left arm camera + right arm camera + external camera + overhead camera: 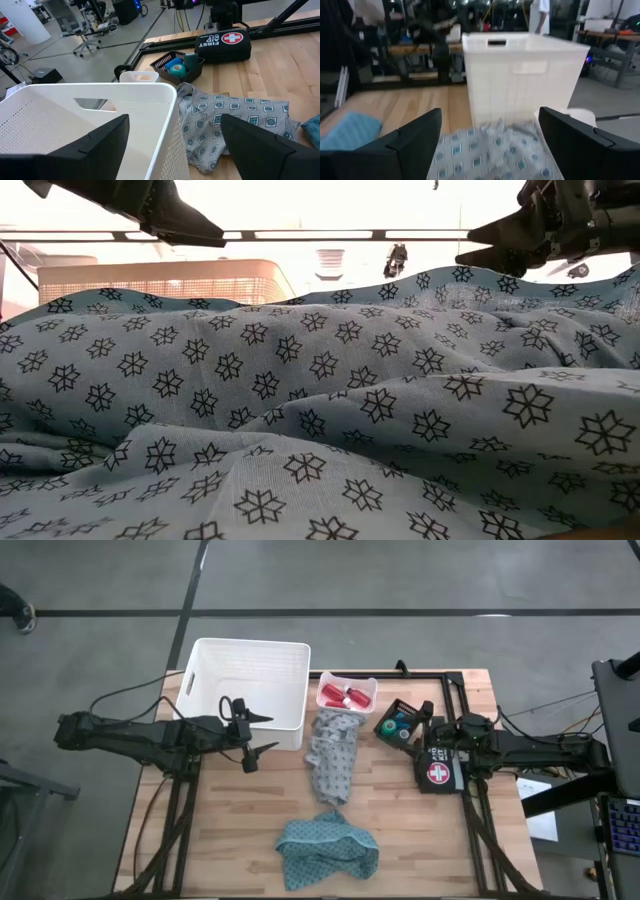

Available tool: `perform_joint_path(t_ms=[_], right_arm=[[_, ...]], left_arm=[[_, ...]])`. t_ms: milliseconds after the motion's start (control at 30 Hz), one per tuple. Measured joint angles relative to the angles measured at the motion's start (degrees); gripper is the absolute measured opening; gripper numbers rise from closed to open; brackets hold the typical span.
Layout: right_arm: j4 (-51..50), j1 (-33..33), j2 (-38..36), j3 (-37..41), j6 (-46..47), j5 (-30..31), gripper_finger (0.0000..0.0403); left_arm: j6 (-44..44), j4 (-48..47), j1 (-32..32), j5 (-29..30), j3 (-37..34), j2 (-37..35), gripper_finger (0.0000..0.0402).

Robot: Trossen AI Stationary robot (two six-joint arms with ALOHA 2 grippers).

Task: Pick & Place Medicine items
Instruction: Put the gray patient gown into the big white bin

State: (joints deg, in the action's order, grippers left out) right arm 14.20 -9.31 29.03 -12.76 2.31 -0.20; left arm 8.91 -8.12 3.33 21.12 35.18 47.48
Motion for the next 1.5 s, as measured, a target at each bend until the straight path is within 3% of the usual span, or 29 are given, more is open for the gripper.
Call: perform_joint_path(t_ms=[233,467,700,1133,1333,1500], right_arm=[[1.59,0.47,6.4,0.09,-15.71,0.55,0.0332],[1.44,0.47,18.63,-3.17,-38.08,1.28,0.033],[1.55,0.47,29.87,-9.86,-50.56,1.26,0.0329],[0.83,0.73,48.54,-18.84,-56.27,0.33,0.0329],[1.22,2.37,52.76,-18.94,-67.64,1.69,0.0329],[0.5,4.16,53.31,-18.87,-68.5,4.34,0.0329]], left_arm=[[0.0,0.0,-0.02,0.0,0.0,0.0,0.0315],[0.0,0.0,-0.01,0.0,0.0,0.0,0.0316],[0.0,0.01,0.0,0.0,0.0,0.0,0.0317],[0.0,-0.17,-0.02,0.0,0.0,0.0,0.0316],[0.0,-1.67,-0.02,0.0,0.0,0.0,0.0317],[0.0,-2.64,-0.01,0.02,0.0,0.0,0.0315]])
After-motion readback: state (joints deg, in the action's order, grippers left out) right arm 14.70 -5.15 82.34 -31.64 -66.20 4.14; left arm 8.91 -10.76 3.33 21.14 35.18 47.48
